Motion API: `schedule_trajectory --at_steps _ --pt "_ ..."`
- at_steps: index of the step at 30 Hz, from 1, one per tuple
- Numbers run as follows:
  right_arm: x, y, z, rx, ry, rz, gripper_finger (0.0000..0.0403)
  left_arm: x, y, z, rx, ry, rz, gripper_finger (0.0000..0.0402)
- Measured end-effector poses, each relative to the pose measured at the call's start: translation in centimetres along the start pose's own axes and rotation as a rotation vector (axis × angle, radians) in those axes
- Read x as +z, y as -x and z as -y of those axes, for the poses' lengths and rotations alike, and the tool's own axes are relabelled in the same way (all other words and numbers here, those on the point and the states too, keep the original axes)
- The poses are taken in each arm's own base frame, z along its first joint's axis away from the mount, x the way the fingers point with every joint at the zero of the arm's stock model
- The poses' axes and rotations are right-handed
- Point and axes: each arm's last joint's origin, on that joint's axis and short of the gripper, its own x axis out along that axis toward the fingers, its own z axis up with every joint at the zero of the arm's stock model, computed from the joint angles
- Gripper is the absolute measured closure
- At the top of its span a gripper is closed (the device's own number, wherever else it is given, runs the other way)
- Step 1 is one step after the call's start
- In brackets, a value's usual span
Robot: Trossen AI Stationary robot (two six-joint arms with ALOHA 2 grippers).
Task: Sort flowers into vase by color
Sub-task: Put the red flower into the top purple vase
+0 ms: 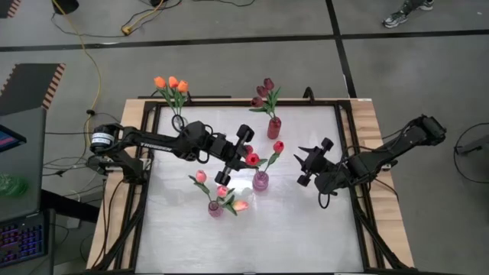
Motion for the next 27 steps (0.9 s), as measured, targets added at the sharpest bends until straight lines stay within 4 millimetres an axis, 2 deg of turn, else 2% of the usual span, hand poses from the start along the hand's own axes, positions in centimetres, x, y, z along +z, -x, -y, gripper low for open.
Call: schedule_trajectory --at_steps 17,27 --pt "0.02 0.00 -0.01 0.000 -0.003 0.001 0.0233 -0.07 -0.44 0.58 0.035 -0.074 -0.009 0.0398" --pt "0.16 0.01 -0.05 0.003 -0.017 0.009 0.0233 -0.57 -0.47 0.70 0.028 -0.049 -0.055 0.0398"
